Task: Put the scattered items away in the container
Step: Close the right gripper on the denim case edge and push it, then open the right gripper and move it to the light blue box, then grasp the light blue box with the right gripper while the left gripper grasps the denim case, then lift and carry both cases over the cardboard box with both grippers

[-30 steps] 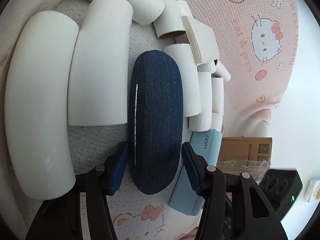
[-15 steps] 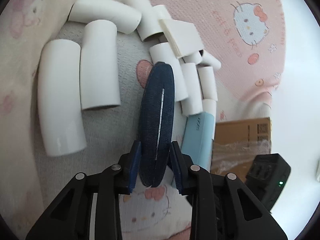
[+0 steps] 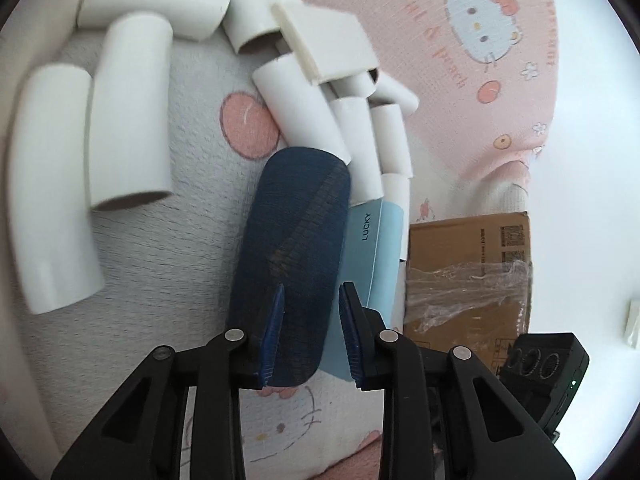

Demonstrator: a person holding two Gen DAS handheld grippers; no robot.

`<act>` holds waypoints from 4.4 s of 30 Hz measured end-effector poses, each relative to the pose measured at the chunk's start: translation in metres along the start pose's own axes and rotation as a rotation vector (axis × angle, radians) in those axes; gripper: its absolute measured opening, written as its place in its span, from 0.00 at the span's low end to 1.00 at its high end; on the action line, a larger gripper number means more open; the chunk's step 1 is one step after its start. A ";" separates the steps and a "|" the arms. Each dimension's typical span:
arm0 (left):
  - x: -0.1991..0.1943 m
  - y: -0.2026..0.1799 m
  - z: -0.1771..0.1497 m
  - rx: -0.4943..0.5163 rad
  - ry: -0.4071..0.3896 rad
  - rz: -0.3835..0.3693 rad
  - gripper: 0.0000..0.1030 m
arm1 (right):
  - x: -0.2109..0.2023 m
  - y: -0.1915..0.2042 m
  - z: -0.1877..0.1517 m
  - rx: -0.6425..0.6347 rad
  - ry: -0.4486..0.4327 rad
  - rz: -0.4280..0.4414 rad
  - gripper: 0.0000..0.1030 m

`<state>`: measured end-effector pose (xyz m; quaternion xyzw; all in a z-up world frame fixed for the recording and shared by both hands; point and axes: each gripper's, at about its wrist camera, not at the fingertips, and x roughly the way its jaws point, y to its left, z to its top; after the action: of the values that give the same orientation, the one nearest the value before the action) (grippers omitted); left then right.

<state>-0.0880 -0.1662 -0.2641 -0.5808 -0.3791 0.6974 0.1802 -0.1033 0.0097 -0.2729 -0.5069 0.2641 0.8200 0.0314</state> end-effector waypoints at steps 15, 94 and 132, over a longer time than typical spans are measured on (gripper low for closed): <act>0.005 -0.033 -0.005 0.115 -0.023 0.136 0.33 | -0.013 -0.071 0.012 0.230 -0.063 -0.128 0.09; 0.048 -0.061 0.017 0.257 0.113 0.611 0.65 | 0.050 -0.053 0.034 -0.123 0.101 -0.194 0.67; -0.072 -0.141 -0.046 0.598 -0.197 0.568 0.65 | -0.042 -0.027 0.022 0.023 -0.147 0.096 0.57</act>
<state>-0.0521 -0.1098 -0.1136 -0.5151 -0.0001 0.8507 0.1043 -0.0930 0.0519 -0.2405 -0.4316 0.2943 0.8525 0.0171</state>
